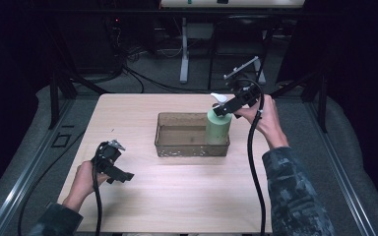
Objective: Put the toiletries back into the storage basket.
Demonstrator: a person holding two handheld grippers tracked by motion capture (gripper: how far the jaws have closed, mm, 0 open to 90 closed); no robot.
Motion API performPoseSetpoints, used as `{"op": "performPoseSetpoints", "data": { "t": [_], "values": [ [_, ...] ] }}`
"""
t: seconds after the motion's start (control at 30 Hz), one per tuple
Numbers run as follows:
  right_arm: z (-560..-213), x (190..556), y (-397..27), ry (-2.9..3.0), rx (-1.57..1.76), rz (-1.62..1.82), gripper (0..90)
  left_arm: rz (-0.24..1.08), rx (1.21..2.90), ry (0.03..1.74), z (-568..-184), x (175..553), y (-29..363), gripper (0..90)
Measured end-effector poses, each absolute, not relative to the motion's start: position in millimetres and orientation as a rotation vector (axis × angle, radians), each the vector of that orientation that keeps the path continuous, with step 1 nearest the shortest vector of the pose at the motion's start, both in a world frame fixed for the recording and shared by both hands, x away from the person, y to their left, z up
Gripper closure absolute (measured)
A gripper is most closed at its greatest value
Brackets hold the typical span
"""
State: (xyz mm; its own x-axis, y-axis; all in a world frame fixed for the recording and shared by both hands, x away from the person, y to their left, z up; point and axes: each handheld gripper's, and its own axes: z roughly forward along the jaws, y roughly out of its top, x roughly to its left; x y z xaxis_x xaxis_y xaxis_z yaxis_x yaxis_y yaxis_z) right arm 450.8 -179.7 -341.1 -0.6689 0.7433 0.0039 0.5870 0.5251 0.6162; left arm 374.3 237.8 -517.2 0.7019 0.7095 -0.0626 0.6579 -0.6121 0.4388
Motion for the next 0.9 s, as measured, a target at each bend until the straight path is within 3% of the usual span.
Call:
{"op": "performPoseSetpoints", "data": {
  "t": [0.9],
  "values": [
    [-423.6,382.9,-224.1,2.459,1.227,0.878,0.0,0.162,2.487,1.054,-518.4,374.1,236.2,0.0]
  ]
}}
